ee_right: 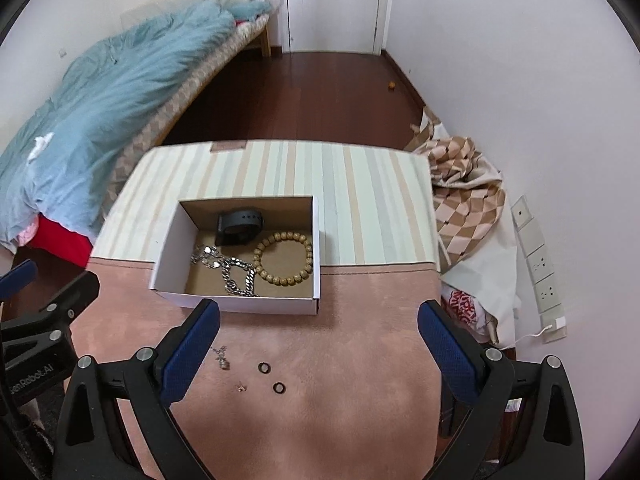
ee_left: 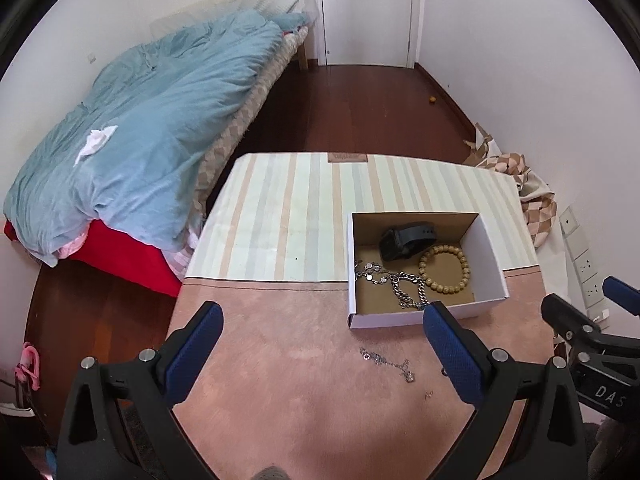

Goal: Organize jewelry
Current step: 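Lift both open tools up away from the box, then lower the right tool onto a small silver charm and close it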

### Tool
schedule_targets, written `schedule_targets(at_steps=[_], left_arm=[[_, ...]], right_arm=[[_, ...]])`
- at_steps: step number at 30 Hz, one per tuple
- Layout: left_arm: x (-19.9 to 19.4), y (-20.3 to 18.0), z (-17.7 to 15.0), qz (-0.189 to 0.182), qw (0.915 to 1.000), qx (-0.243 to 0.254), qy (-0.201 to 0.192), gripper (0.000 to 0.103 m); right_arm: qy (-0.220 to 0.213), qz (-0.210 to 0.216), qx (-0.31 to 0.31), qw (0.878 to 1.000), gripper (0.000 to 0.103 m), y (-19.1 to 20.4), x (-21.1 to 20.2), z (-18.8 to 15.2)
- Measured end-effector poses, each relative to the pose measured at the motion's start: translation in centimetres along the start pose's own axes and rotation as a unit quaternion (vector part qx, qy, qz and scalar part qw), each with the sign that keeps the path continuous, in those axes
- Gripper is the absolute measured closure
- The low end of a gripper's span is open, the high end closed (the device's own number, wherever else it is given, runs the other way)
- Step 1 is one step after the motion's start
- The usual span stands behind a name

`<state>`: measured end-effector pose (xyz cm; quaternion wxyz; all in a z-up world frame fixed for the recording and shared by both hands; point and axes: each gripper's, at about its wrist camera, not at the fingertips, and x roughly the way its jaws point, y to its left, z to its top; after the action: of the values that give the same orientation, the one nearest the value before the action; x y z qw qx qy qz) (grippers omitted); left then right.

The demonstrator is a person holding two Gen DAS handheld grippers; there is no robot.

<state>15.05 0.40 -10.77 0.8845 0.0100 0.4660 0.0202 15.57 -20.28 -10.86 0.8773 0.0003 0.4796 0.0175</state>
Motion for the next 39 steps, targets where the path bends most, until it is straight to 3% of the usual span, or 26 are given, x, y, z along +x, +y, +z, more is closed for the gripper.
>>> schedule_targets(at_steps=[8,14,19,23,28,33,39], left_arm=[[-4.3,0.3,-1.0,-0.007,0.9997,0.002,-0.023,0.001],[-4.6,1.2,-2.1,0.002,0.9998,-0.013,-0.015,0.001],[-2.5,1.4,-4.3,0.035,0.9993,-0.016,0.001,0.001],[0.7,1.4,-6.9,0.063,0.9976,-0.014,0.026,0.001],[4.6,2.2,-9.4,0.088,0.9939,-0.018,0.065,0.001],[7.2,3.6,-10.9,0.116,0.9892,-0.022,0.087,0.001],[8.7,5.0,-11.5,0.123,0.9866,-0.030,0.103,0.001]], right_arm=[[-0.026,0.009,0.012,1.000,0.003,-0.2,-4.6,-1.2],[-0.025,0.027,0.024,0.999,0.003,-0.4,-6.0,-2.3],[0.023,0.037,0.037,0.998,0.004,-0.8,-2.1,-5.0],[0.064,0.074,0.053,0.994,0.039,-1.1,2.7,-8.1],[0.087,0.126,0.061,0.986,0.054,0.5,7.3,-11.2],[0.076,0.132,0.036,0.988,0.055,3.0,9.4,-12.1],[0.073,0.106,-0.007,0.992,0.055,5.6,11.3,-12.2]])
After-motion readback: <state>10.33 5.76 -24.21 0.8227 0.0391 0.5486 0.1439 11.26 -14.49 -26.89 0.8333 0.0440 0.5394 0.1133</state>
